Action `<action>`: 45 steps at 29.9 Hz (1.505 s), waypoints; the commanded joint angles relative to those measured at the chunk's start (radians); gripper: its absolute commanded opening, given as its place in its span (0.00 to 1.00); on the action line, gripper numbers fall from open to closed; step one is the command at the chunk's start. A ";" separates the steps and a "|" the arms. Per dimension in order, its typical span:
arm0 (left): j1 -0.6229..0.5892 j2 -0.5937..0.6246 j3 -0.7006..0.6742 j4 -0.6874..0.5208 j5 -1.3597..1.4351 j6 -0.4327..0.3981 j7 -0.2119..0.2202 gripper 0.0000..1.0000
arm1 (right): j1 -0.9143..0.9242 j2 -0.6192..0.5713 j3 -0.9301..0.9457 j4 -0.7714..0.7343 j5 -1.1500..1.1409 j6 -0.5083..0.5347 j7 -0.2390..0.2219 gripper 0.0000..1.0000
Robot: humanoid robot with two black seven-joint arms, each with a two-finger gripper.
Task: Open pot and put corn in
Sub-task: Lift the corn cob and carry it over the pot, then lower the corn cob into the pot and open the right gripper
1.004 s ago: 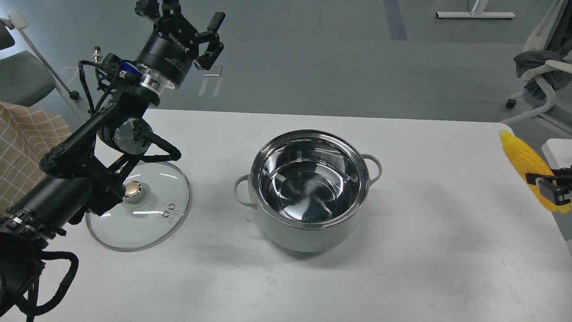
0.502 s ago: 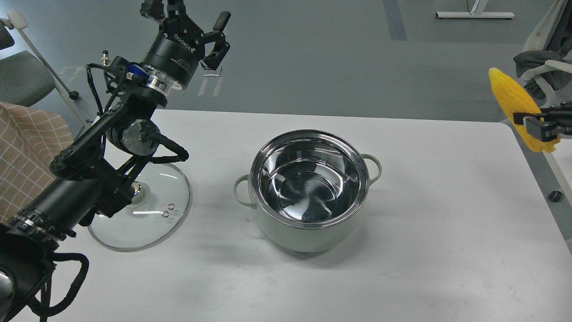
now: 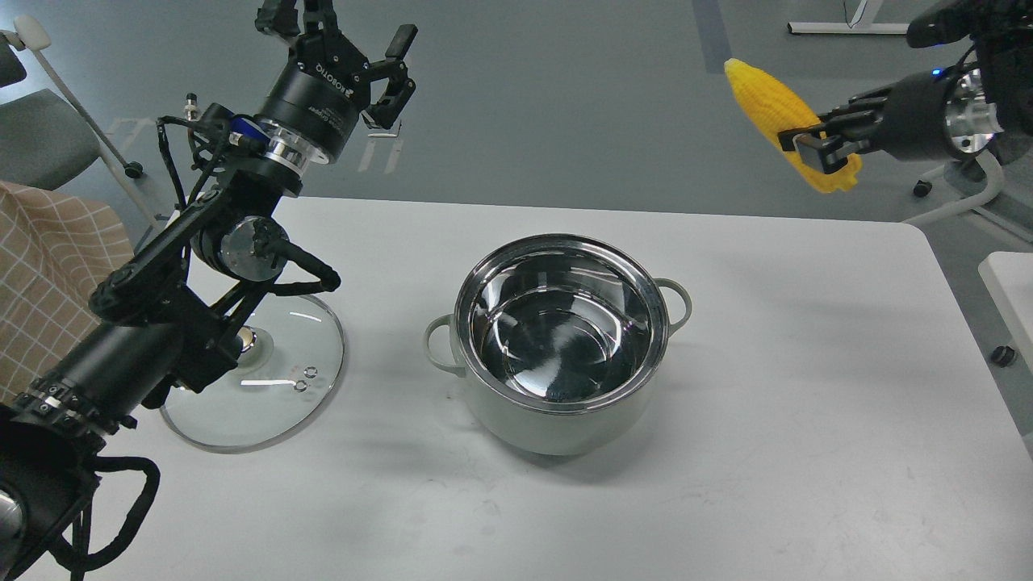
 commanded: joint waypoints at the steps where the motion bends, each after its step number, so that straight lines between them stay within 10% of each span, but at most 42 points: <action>1: -0.001 0.017 0.000 0.002 0.001 0.000 0.000 0.98 | 0.006 0.063 -0.013 0.006 0.002 0.000 0.000 0.00; 26: 0.014 0.040 -0.044 0.000 0.001 0.000 0.000 0.98 | 0.081 0.437 -0.203 0.050 0.097 0.006 0.000 0.08; 45: 0.018 0.040 -0.064 0.011 0.001 0.000 0.000 0.98 | 0.072 0.476 -0.277 0.058 0.146 0.006 0.000 0.49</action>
